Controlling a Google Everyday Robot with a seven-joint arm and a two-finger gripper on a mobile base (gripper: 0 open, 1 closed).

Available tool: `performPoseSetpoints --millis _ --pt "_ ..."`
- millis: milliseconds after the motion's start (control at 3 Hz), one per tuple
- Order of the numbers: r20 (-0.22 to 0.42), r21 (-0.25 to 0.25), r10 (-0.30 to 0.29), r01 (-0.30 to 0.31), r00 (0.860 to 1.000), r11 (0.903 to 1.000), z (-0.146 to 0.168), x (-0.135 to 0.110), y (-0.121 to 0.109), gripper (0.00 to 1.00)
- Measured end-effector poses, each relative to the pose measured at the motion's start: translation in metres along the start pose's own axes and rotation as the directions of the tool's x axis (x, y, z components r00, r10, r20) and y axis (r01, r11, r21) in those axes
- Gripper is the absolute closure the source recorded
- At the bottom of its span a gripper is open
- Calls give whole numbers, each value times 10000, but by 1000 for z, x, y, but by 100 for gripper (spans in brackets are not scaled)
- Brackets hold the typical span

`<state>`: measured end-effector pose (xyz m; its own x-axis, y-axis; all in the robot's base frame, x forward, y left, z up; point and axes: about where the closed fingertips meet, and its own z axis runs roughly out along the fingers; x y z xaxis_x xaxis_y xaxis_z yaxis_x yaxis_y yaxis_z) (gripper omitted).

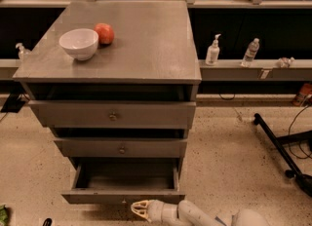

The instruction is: Close bottom drawer

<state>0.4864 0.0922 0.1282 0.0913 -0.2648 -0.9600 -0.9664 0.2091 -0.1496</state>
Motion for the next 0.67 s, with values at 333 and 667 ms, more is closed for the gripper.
performPoseSetpoints --millis 333,667 --pt "717 -293 -430 452 9965 9985 6 -25 -12 100" --pt "718 -294 -430 452 9965 9985 6 -25 -12 100"
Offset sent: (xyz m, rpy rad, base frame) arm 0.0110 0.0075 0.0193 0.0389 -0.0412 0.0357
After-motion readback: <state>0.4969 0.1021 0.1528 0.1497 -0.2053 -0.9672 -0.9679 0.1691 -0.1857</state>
